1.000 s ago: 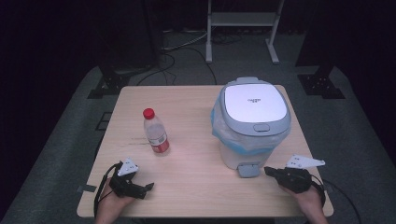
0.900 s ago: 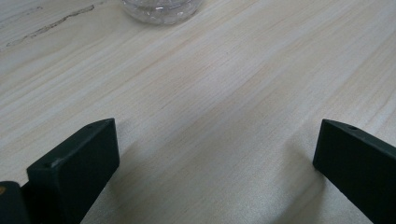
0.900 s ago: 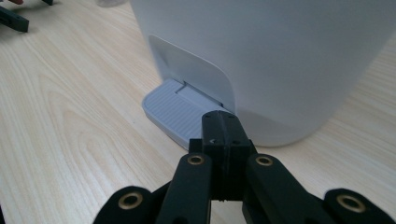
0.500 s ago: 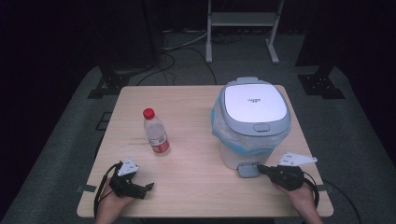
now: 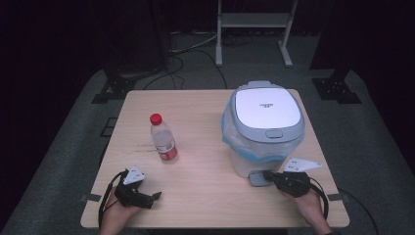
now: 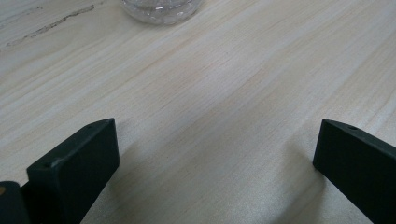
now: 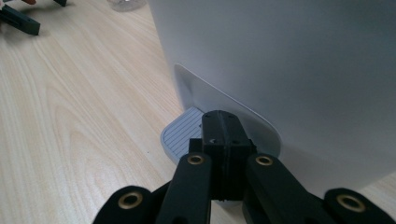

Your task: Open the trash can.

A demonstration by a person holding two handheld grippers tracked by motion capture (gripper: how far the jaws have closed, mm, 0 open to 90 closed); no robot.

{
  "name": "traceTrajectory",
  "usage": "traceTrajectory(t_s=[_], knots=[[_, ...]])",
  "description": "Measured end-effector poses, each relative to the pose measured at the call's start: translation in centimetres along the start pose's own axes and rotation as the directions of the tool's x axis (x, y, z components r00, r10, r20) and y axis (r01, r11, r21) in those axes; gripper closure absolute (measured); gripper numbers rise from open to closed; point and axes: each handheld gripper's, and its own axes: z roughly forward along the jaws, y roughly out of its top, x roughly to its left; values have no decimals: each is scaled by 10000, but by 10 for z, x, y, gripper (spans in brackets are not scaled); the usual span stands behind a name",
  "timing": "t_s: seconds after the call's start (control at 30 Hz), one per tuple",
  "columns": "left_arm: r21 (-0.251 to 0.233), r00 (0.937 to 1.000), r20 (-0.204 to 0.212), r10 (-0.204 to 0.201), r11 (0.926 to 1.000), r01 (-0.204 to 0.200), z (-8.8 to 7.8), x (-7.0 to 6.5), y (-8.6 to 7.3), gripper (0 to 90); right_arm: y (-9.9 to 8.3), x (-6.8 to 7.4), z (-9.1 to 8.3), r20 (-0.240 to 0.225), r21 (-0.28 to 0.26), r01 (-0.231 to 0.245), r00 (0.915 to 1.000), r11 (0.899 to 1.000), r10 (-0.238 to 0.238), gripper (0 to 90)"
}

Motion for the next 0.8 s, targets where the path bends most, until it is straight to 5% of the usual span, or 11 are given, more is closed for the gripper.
traceTrajectory(t_s=[0.8], knots=[[-13,10000,-18,-1,10000,0,0,0,0,0,-4,5,14,196,311,473,9987,9984,-479,899]])
